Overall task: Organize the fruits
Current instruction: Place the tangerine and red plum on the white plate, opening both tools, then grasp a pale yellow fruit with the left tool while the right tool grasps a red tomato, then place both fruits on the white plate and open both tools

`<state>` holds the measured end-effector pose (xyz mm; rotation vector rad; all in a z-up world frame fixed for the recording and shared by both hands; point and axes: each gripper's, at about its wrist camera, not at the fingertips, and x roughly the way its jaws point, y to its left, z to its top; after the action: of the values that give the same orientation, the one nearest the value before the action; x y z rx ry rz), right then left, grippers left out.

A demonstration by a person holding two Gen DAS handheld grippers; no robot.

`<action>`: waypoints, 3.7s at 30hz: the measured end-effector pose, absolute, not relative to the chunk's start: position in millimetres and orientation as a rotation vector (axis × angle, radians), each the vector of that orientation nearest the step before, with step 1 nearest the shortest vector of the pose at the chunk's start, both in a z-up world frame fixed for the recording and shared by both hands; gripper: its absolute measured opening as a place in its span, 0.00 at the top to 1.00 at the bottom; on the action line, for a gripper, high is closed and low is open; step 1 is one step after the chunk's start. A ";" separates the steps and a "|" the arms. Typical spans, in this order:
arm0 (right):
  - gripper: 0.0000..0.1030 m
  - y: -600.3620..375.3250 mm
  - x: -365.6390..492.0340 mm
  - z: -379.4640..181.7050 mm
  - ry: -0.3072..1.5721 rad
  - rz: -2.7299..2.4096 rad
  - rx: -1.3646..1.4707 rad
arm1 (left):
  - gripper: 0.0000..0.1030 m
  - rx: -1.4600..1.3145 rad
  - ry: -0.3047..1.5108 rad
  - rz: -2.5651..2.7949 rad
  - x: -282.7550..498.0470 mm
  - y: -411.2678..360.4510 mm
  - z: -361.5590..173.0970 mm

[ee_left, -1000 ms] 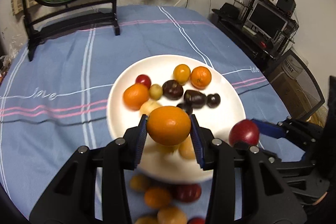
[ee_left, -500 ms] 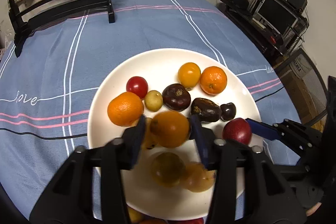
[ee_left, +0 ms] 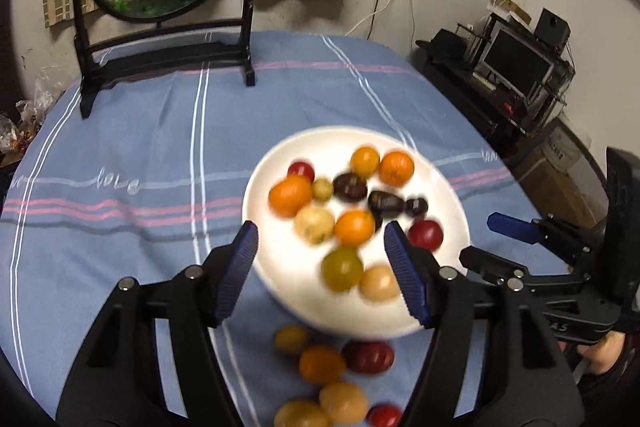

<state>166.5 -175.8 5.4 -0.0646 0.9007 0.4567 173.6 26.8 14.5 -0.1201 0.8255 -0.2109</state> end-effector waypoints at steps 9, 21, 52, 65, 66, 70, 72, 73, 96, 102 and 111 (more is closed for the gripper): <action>0.40 -133.8 85.7 -31.8 1.049 0.780 -0.096 | 0.35 -0.140 0.887 -0.139 126.5 62.7 -22.0; 0.72 -98.5 62.8 -57.7 1.046 0.744 -0.212 | 0.34 -0.193 0.917 -0.119 82.6 88.1 -31.8; 0.70 -155.9 67.5 -35.8 1.025 0.605 0.021 | 0.57 -0.004 0.942 -0.260 67.8 36.6 -85.7; 0.70 -156.8 69.0 -31.9 1.022 0.600 0.010 | 0.57 -0.049 0.905 -0.299 43.0 34.9 -55.5; 0.70 -157.3 69.0 -31.5 1.021 0.599 0.011 | 0.57 -0.046 0.900 -0.303 42.7 33.8 -53.0; 0.70 -159.6 70.2 -30.9 1.018 0.596 0.015 | 0.57 -0.038 0.888 -0.315 47.5 29.2 -44.0; 0.70 -161.0 71.4 -30.5 1.016 0.596 0.019 | 0.57 -0.037 0.887 -0.313 52.6 27.3 -39.5; 0.70 -162.3 72.4 -30.3 1.014 0.595 0.021 | 0.57 -0.039 0.887 -0.311 55.4 26.9 -37.9; 0.70 -150.0 201.4 -17.2 0.961 0.508 -0.040 | 0.56 -0.047 0.920 -0.247 205.6 24.8 -28.2; 0.70 -139.0 218.1 -24.6 0.985 0.501 -0.079 | 0.56 -0.055 0.931 -0.241 214.8 26.2 -32.6; 0.36 -134.3 215.3 -18.3 0.937 0.434 -0.151 | 0.51 -0.112 0.954 -0.247 224.0 31.0 -33.2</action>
<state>215.3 -134.3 -18.3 -0.1508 0.9375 0.4342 224.0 31.0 -33.2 -0.1120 0.9541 -0.2469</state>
